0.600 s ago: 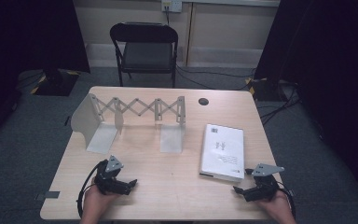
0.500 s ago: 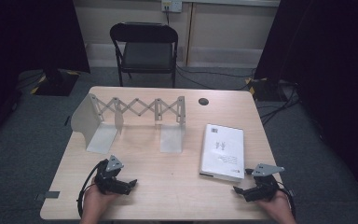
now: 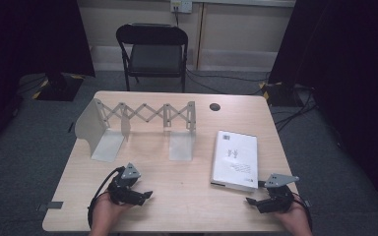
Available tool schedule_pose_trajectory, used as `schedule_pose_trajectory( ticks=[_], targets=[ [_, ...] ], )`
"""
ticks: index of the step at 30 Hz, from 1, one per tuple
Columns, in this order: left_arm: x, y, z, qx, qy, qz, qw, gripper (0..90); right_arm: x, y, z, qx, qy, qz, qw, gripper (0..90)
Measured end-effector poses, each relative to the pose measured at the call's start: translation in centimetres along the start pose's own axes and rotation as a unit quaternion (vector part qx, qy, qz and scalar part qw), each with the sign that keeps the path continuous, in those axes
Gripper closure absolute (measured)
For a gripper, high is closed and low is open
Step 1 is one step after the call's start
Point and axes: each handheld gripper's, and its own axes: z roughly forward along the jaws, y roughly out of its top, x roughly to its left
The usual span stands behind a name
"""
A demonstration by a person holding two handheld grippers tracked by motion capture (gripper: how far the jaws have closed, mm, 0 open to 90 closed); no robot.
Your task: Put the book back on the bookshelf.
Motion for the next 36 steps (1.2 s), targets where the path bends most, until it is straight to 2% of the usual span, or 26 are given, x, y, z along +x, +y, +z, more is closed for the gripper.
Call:
schedule_pose_trajectory(
  ticks=[3, 5, 6, 7, 11, 16, 18, 22, 28, 32, 36],
  targets=[
    [-0.7, 0.7, 0.0, -0.002, -0.018, 0.009, 0.9998, 22.3, 0.0, 0.2, -0.1, 0.005, -0.004, 0.006, 1.0000, 25.1],
    [-1.1, 1.1, 0.1, -0.001, -0.022, 0.014, 0.9997, 22.8, 0.0, 0.3, -0.2, 0.004, 0.001, 0.010, 0.9999, 26.3],
    [-1.4, 1.4, 0.1, -0.003, -0.032, 0.019, 0.9993, 24.1, 0.1, 0.4, -0.2, 0.004, -0.001, 0.011, 0.9999, 27.2],
    [-1.4, 1.4, 0.1, -0.003, -0.032, 0.019, 0.9993, 24.1, 0.1, 0.4, -0.2, 0.004, -0.001, 0.011, 0.9999, 27.2],
    [-1.7, 2.0, 0.3, -0.015, -0.054, 0.014, 0.9983, 23.8, 0.2, 0.7, -0.3, 0.002, 0.000, 0.006, 1.0000, 30.3],
    [-2.3, 2.8, 0.6, -0.018, -0.065, 0.022, 0.9975, 26.5, 0.3, 0.8, -0.4, -0.006, 0.000, 0.004, 1.0000, 34.1],
    [-2.7, 3.4, 0.8, -0.008, -0.064, 0.028, 0.9975, 26.6, 0.2, 0.9, -0.6, -0.015, 0.006, 0.011, 0.9998, 37.2],
    [-3.1, 3.9, 1.0, -0.010, -0.071, 0.029, 0.9970, 27.5, 0.3, 0.9, -0.6, -0.014, 0.001, 0.011, 0.9998, 39.3],
    [-4.2, 5.0, 1.8, -0.009, -0.085, 0.040, 0.9956, 30.5, 0.0, 0.8, -0.6, -0.022, 0.006, 0.034, 0.9992, 42.6],
    [-4.7, 5.8, 2.2, -0.011, -0.091, 0.050, 0.9946, 31.1, 0.0, 0.8, -0.1, -0.008, -0.002, 0.031, 0.9995, 43.6],
    [-5.3, 6.3, 2.8, -0.009, -0.096, 0.056, 0.9938, 32.1, 0.1, 0.9, -0.2, -0.006, -0.008, 0.028, 0.9996, 45.9]
  ],
)
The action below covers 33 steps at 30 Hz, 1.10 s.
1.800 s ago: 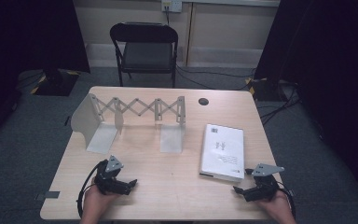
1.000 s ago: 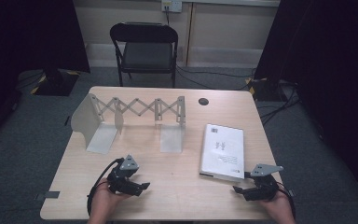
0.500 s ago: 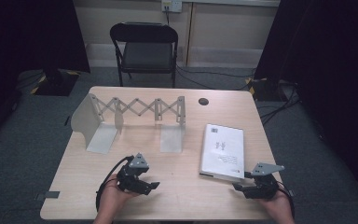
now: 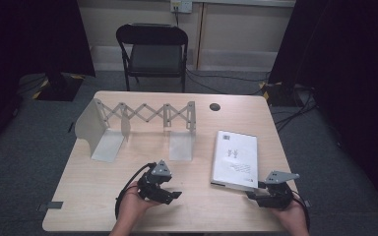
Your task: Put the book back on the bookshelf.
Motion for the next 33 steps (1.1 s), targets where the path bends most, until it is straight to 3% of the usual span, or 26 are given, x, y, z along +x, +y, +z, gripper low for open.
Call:
schedule_pose_trajectory(
  ticks=[9, 21, 27, 33],
  targets=[
    [-1.0, 1.5, 1.5, 0.006, -0.013, 0.021, 0.9997, 34.1, -0.1, 0.1, -0.1, 0.004, -0.021, 0.003, 0.9998, 59.1],
    [-1.8, 3.3, 4.0, 0.002, -0.030, 0.033, 0.9990, 34.1, -0.3, 0.3, 0.5, 0.005, -0.031, 0.003, 0.9995, 56.0],
    [-1.8, 3.9, 5.2, 0.002, -0.023, 0.037, 0.9991, 34.4, -0.4, 0.3, 0.5, 0.006, -0.028, 0.005, 0.9996, 56.2],
    [-2.0, 4.9, 6.6, 0.004, -0.029, 0.040, 0.9988, 35.1, -0.4, 0.3, 0.6, 0.008, -0.028, 0.000, 0.9996, 55.0]
  ],
)
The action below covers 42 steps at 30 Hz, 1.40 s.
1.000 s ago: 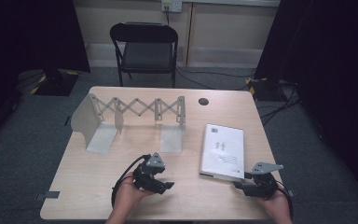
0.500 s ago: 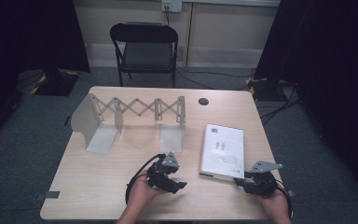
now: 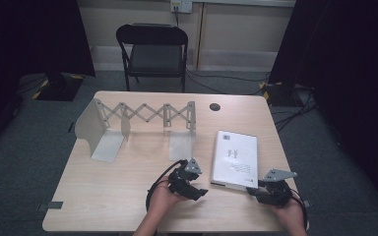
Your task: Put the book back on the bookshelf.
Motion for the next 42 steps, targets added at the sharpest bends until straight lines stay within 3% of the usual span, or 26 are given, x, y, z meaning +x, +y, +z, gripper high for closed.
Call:
schedule_pose_trajectory(
  ticks=[10, 19, 30, 32, 34, 42],
  targets=[
    [-0.1, 1.3, 1.2, 0.009, -0.003, 0.019, 0.9998, 35.2, 0.1, 0.3, -0.1, 0.005, -0.007, -0.012, 0.9999, 56.0],
    [0.0, 1.9, 2.3, 0.005, -0.008, 0.014, 0.9999, 36.1, 0.2, 0.6, -0.3, 0.011, -0.009, -0.013, 0.9998, 56.4],
    [0.4, 2.0, 3.3, 0.017, -0.007, 0.013, 0.9997, 36.7, 0.4, 0.8, -0.5, 0.007, -0.008, -0.027, 0.9996, 59.4],
    [0.4, 2.0, 3.3, 0.026, 0.003, 0.018, 0.9995, 34.3, 0.7, 0.9, -0.4, 0.006, 0.002, -0.037, 0.9993, 63.2],
    [0.8, 1.9, 3.1, 0.023, 0.001, 0.011, 0.9997, 34.6, 1.1, 1.2, -0.3, 0.012, -0.003, -0.049, 0.9987, 63.3],
    [1.1, 1.8, 2.8, 0.022, -0.001, 0.012, 0.9997, 37.1, 1.2, 1.5, -0.6, -0.004, 0.003, -0.039, 0.9992, 63.8]
  ],
)
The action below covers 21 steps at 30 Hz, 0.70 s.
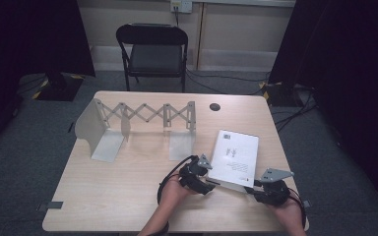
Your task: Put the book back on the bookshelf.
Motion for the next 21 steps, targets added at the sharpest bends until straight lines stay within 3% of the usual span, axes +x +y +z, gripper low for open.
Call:
schedule_pose_trajectory(
  ticks=[2, 3, 6, 10, 12, 18, 21],
  targets=[
    [0.0, 0.0, 0.0, 0.001, 0.000, -0.001, 1.0000, 36.8, -0.1, 0.1, -0.1, -0.004, 0.002, 0.004, 1.0000, 63.9],
    [-0.1, 0.2, -0.1, 0.005, 0.004, 0.011, 0.9999, 36.4, -0.1, 0.1, -0.1, -0.005, 0.002, 0.005, 1.0000, 63.9],
    [-0.3, 0.5, -0.4, -0.001, 0.009, 0.017, 0.9998, 34.6, -0.1, 0.1, -0.2, -0.006, 0.001, 0.004, 1.0000, 64.1],
    [-0.4, 1.4, -0.9, -0.004, 0.014, 0.019, 0.9997, 27.7, -0.2, 0.3, -0.4, -0.016, 0.004, 0.010, 0.9998, 64.3],
    [-0.5, 1.8, -1.0, -0.001, 0.022, 0.030, 0.9993, 24.1, -0.2, 0.4, -0.5, -0.017, 0.003, 0.010, 0.9998, 64.5],
    [-0.6, 2.4, -0.1, -0.004, 0.025, 0.019, 0.9995, 19.8, -0.3, 0.4, -0.5, -0.018, 0.006, 0.011, 0.9998, 64.5],
    [-0.9, 2.7, 0.2, -0.001, 0.026, 0.031, 0.9992, 20.0, -0.3, 0.4, -0.5, -0.020, 0.007, 0.011, 0.9997, 64.6]
  ],
)
